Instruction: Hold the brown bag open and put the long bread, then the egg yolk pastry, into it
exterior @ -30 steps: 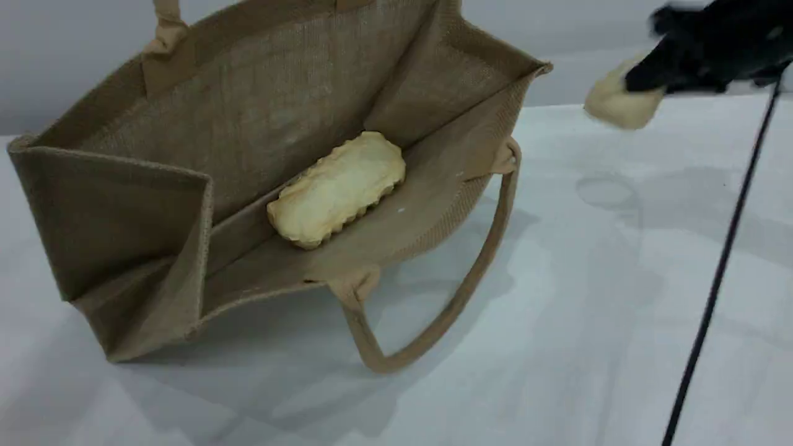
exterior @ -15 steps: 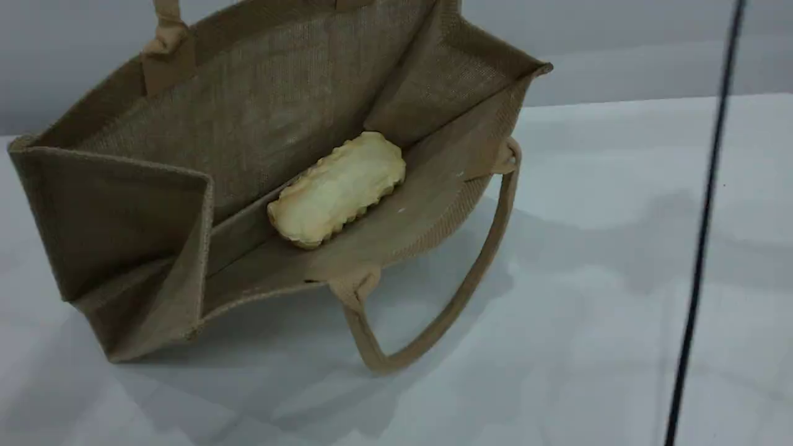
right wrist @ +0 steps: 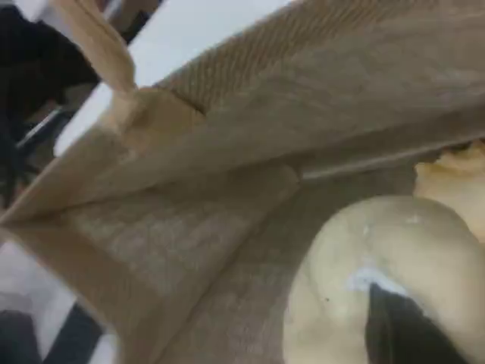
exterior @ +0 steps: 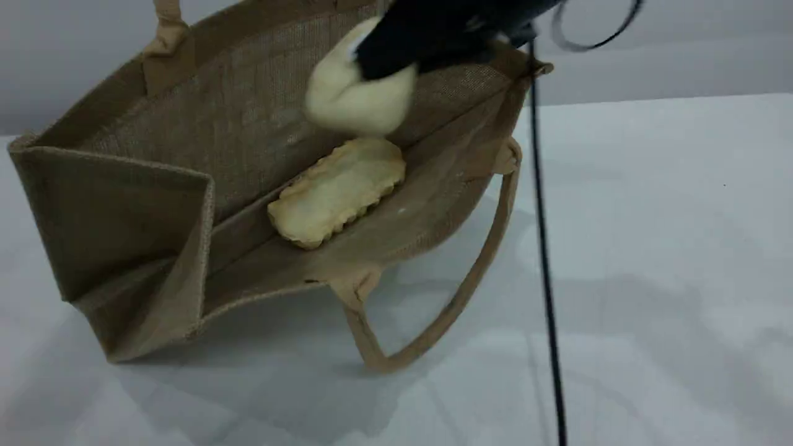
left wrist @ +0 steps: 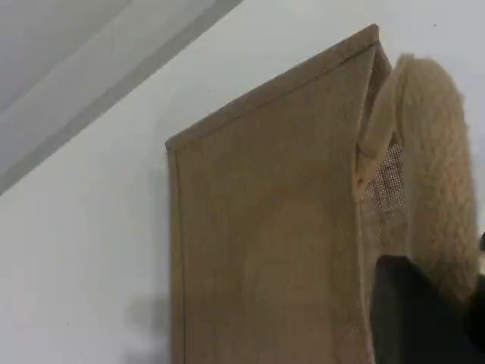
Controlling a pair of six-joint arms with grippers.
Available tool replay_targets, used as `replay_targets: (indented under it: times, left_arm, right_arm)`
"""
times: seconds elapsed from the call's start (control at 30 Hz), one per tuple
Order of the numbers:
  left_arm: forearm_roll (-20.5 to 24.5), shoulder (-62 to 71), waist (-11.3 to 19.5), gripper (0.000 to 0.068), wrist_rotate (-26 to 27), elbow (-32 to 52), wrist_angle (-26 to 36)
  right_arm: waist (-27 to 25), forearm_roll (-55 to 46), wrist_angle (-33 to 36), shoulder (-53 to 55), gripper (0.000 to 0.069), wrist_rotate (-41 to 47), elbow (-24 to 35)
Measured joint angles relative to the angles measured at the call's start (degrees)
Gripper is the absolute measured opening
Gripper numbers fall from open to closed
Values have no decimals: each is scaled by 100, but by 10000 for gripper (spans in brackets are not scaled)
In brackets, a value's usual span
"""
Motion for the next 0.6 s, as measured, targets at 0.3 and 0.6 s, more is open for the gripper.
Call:
replay_targets:
  times: [0.3, 0.6]
  left_arm:
    - [-7, 0, 0, 83, 13, 0, 0]
    - [-7, 0, 0, 83, 15, 0, 0]
  right_arm:
    - [580, 116, -1173, 186, 140, 0, 5]
    - [579, 100, -1197, 186, 498, -60, 0]
